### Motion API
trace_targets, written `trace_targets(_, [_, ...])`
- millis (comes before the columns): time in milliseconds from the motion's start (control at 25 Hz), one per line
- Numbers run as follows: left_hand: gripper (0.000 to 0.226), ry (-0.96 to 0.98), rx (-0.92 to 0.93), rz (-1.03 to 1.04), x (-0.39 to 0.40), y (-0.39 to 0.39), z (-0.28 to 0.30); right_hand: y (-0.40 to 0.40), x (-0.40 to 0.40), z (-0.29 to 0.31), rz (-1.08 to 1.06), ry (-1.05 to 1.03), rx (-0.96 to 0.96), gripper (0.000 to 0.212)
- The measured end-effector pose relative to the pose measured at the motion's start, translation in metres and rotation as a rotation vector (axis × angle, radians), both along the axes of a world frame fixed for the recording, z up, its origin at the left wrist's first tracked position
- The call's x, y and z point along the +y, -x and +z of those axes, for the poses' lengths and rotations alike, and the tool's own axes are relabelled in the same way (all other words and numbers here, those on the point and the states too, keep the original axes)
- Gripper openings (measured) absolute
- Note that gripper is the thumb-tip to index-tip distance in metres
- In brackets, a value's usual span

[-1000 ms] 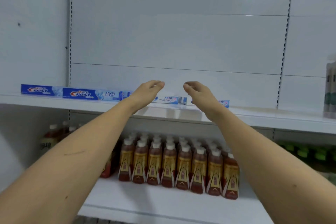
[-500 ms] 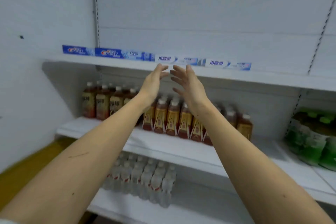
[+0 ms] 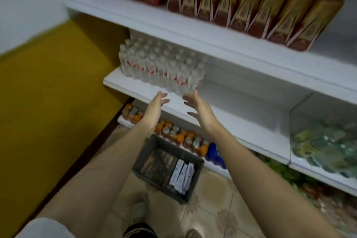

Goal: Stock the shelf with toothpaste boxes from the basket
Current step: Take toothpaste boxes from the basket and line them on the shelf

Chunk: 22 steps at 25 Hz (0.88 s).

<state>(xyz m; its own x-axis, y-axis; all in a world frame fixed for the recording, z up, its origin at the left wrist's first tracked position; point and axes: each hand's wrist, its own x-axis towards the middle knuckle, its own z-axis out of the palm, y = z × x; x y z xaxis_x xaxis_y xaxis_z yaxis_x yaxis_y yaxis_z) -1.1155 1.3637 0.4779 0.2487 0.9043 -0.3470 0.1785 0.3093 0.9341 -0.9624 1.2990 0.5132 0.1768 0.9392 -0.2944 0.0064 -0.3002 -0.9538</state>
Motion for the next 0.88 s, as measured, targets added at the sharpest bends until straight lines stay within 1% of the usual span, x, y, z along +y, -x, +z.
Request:
trace_targets(120, [0.048, 0.187, -0.013, 0.012, -0.002, 0.013, -0.079, 0.004, -0.018, -0.075, -0.037, 0.178, 0.021, 0.056])
trace_targets(200, [0.044, 0.276, 0.050, -0.030, -0.003, 0.018, -0.118, 0.008, -0.022, -0.121, -0.101, 0.286, 0.057, 0.057])
trace_targets(320, [0.042, 0.452, 0.121, -0.131, -0.009, 0.024, -0.169, 0.027, -0.026, -0.189, -0.218, 0.451, 0.109, 0.067])
trace_targets(400, [0.041, 0.536, 0.157, -0.169, -0.013, 0.034, -0.209, 0.045, -0.032, -0.238, -0.298, 0.548, 0.143, 0.064])
trace_targets(480, [0.042, 0.568, 0.205, -0.193, -0.013, 0.045, -0.258, 0.064, -0.040, -0.286, -0.354, 0.667, 0.185, 0.054])
trace_targets(560, [0.041, 0.589, 0.267, -0.186, -0.012, 0.052, -0.305, 0.082, -0.046, -0.327, -0.359, 0.762, 0.203, 0.037])
trace_targets(600, [0.041, 0.608, 0.296, -0.186, -0.012, 0.052, -0.331, 0.090, -0.051, -0.350, -0.364, 0.792, 0.217, 0.033])
trace_targets(680, [0.034, 0.618, 0.348, -0.248, -0.013, 0.051, -0.379, 0.101, -0.058, -0.394, -0.375, 0.820, 0.203, 0.027])
trace_targets(760, [0.023, 0.601, 0.377, -0.322, -0.014, 0.043, -0.434, 0.103, -0.063, -0.450, -0.344, 0.849, 0.175, 0.013])
trace_targets(840, [0.023, 0.584, 0.416, -0.348, -0.018, 0.033, -0.495, 0.094, -0.064, -0.517, -0.274, 0.883, 0.126, 0.017])
trace_targets(880, [0.024, 0.578, 0.434, -0.350, -0.019, 0.027, -0.522, 0.085, -0.064, -0.546, -0.227, 0.894, 0.067, 0.017])
